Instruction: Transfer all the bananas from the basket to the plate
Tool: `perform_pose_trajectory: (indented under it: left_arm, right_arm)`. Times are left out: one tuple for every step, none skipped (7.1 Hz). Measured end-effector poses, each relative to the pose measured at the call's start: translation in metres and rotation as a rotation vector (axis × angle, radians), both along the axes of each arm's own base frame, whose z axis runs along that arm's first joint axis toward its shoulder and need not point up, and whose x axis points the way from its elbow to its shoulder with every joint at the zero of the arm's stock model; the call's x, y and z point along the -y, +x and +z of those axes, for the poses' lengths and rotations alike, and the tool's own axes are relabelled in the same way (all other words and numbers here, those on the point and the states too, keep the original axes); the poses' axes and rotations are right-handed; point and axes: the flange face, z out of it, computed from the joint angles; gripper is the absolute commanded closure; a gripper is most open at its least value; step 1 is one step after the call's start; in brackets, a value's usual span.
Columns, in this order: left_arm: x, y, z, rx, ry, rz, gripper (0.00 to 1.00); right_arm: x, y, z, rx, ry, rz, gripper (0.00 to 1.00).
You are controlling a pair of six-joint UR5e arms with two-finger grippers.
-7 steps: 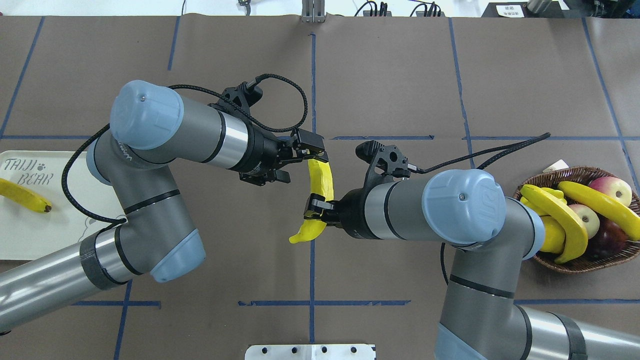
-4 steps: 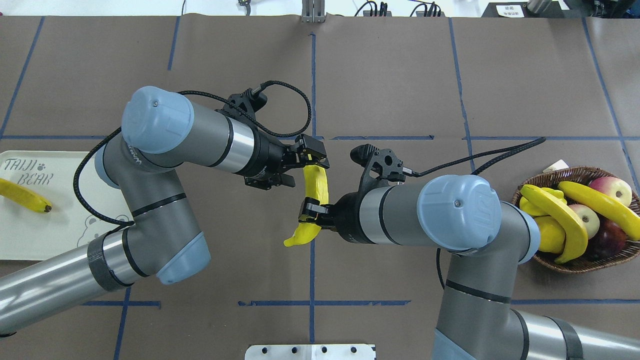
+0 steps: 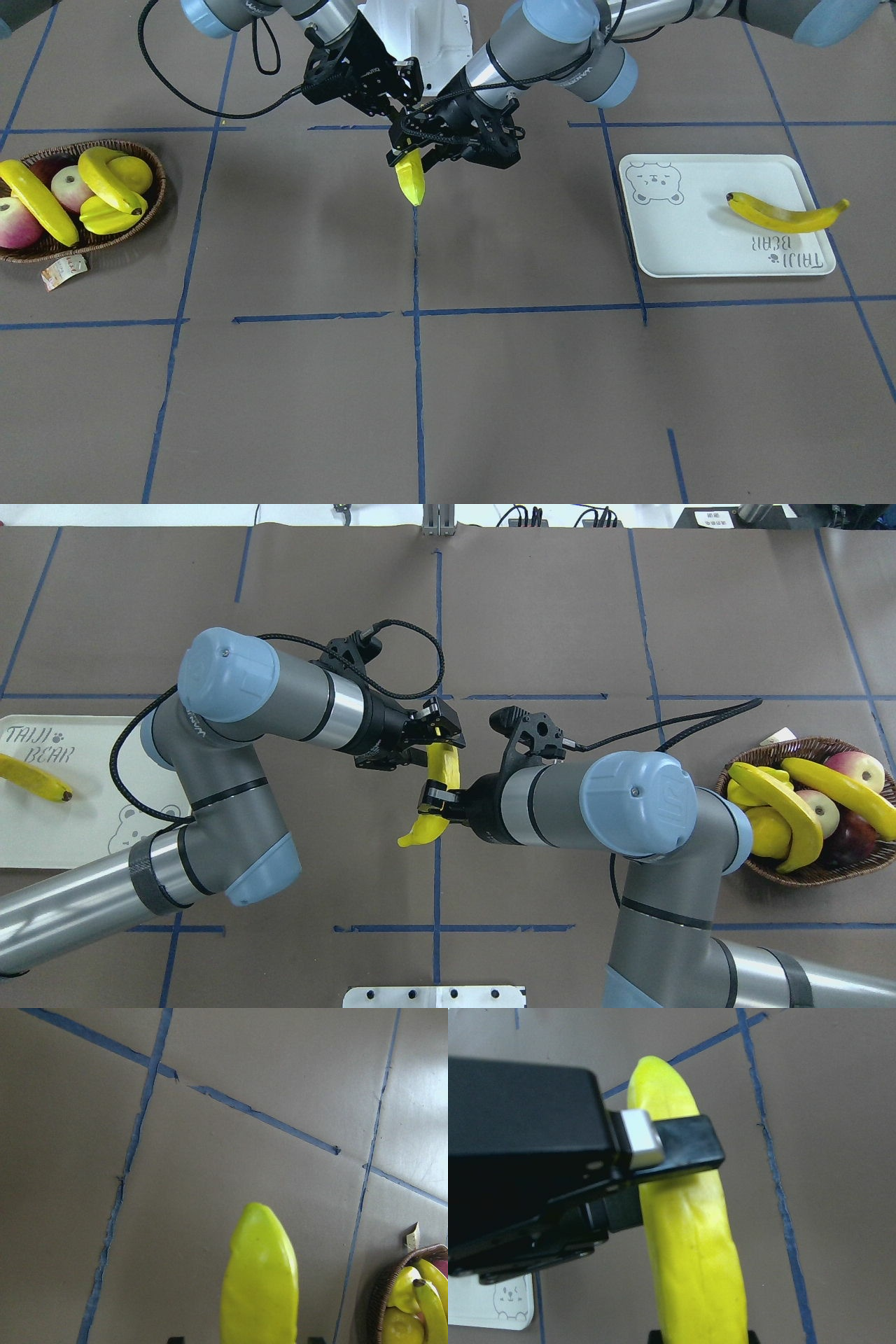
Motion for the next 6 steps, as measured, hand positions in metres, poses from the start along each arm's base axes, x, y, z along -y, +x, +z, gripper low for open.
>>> perform_pose_trajectory:
  left_arm:
    - [0.0001, 0.0001, -0.0003, 0.0, -0.001, 0.0, 0.35]
    - [-0.0002, 0.0004, -0.0003, 0.0, -0.001, 0.0, 0.48]
    - [-0.001, 0.0012, 0.0, 0.0, -0.002, 0.002, 0.78]
    - [-0.0017, 0.0017, 0.0001, 0.001, -0.002, 0.003, 0.99]
    - [-0.0019, 0.0019, 0.0, 0.001, -0.002, 0.004, 1.0]
    - [-0.0027, 0.0027, 0.0011, 0.002, 0.001, 0.006, 1.0]
  right_arm:
    - [-0.0012, -0.001, 0.0001, -0.001, 0.001, 0.001, 0.95]
    - [-0.0019, -0.0015, 0.0, 0.0, 0.002, 0.002, 0.95]
    - [-0.002, -0.0014, -0.0002, 0.0, 0.003, 0.003, 0.88]
    - [-0.0022, -0.0015, -0.0003, 0.0, 0.003, 0.003, 0.77]
    - [-0.0021, -0.0016, -0.0002, 0.0, 0.004, 0.003, 0.62]
    - [-0.0023, -0.0017, 0.0, -0.001, 0.003, 0.003, 0.01]
